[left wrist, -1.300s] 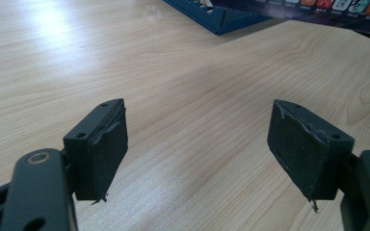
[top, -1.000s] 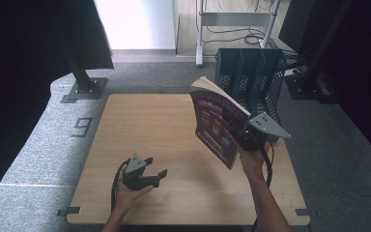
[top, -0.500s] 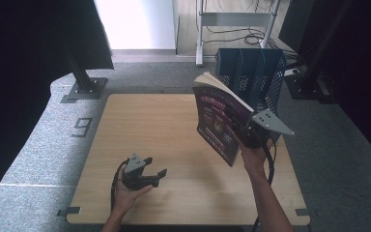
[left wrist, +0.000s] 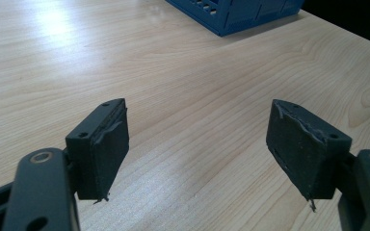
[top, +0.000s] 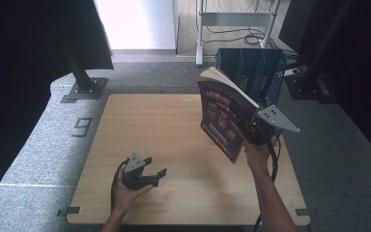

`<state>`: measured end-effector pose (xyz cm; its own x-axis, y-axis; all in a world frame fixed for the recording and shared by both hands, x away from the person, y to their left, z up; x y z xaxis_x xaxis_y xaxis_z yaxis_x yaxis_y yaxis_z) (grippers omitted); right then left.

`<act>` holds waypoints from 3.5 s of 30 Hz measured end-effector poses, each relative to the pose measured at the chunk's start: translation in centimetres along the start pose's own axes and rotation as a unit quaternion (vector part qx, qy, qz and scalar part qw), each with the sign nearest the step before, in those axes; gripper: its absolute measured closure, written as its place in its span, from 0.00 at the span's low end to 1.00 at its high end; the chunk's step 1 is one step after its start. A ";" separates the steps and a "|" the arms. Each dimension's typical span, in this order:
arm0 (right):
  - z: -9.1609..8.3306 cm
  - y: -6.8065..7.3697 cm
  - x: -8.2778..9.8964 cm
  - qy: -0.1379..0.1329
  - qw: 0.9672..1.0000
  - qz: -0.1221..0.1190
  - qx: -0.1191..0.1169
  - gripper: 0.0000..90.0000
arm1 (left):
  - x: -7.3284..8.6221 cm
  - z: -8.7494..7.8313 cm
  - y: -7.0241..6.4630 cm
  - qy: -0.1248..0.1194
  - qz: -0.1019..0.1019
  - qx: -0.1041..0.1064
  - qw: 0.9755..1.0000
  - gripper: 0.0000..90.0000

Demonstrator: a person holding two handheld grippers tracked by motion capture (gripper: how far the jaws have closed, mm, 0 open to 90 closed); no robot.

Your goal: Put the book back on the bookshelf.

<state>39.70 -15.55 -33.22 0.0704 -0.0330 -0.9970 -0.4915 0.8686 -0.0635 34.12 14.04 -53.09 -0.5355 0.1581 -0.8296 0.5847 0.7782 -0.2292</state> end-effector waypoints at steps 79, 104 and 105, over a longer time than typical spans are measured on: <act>5.5 -7.3 1.2 0.012 0.991 -0.008 0.134 0.90 | 0.1 0.1 -0.1 0.004 -0.004 0.004 1.000 0.26; 8.1 -8.9 1.6 0.018 0.985 -0.007 0.172 0.90 | -0.1 -0.4 0.2 -0.003 -0.008 0.004 1.000 0.26; 8.2 -8.9 1.7 0.018 0.985 -0.007 0.173 0.90 | 0.0 -0.4 0.3 -0.003 -0.008 0.004 1.000 0.26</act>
<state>51.31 -19.32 -33.95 0.0413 -0.0584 -0.9974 -0.1655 0.9841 -0.0644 34.07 14.46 -52.91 -0.5410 0.1419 -0.8289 0.5814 0.7753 -0.2467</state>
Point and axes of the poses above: each handheld gripper's, and its own axes: z roughly forward along the jaws, x roughly out of its underside, y roughly to its left, the point moved 7 cm from there along z, roughly forward along the jaws, and after that the axes turned 8 degrees about -z, right-handed, at the moved point
